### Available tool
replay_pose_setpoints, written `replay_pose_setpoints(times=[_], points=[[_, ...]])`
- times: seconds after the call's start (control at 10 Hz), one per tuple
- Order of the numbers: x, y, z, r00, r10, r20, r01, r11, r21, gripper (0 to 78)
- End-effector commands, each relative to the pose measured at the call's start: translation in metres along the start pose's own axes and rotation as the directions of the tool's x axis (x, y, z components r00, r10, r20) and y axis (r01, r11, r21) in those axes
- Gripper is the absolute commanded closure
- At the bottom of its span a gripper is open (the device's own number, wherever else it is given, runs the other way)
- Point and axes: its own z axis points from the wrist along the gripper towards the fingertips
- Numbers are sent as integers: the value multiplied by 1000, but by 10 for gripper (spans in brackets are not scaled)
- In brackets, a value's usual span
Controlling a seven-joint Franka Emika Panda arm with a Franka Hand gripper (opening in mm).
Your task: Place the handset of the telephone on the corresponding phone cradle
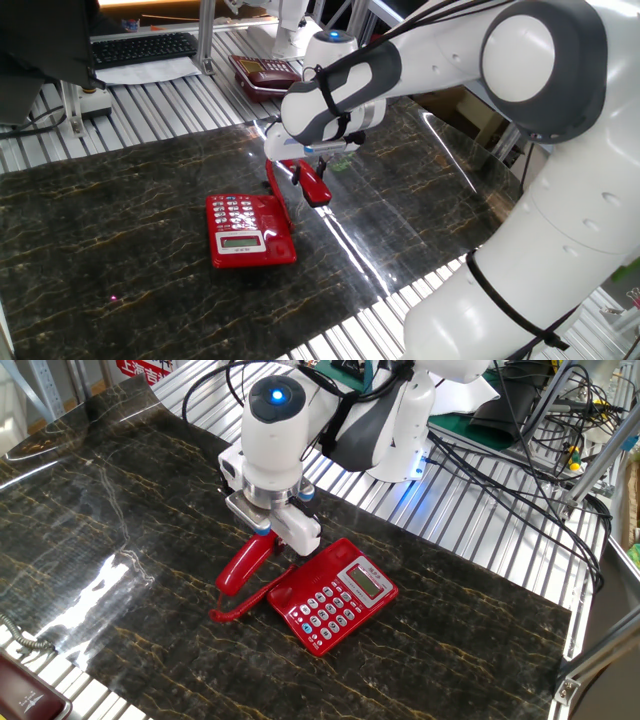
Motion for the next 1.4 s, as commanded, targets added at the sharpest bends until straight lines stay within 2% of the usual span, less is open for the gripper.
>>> replay_pose_setpoints(times=[0.1, 0.3, 0.5, 0.7, 0.9, 1.4], points=[[35, 32, -14, 999, 33, -37, -34, 999, -31, 764], [46, 32, -11, 998, 53, -45, -55, 998, -35, 764], [56, 35, -1, 996, 76, -50, -78, 996, -46, 764], [56, 37, 3, 993, 100, -55, -103, 994, -43, 764], [53, 41, 18, 994, 100, -40, -102, 993, -52, 764], [51, 44, 18, 993, 113, -35, -115, 990, -77, 764]])
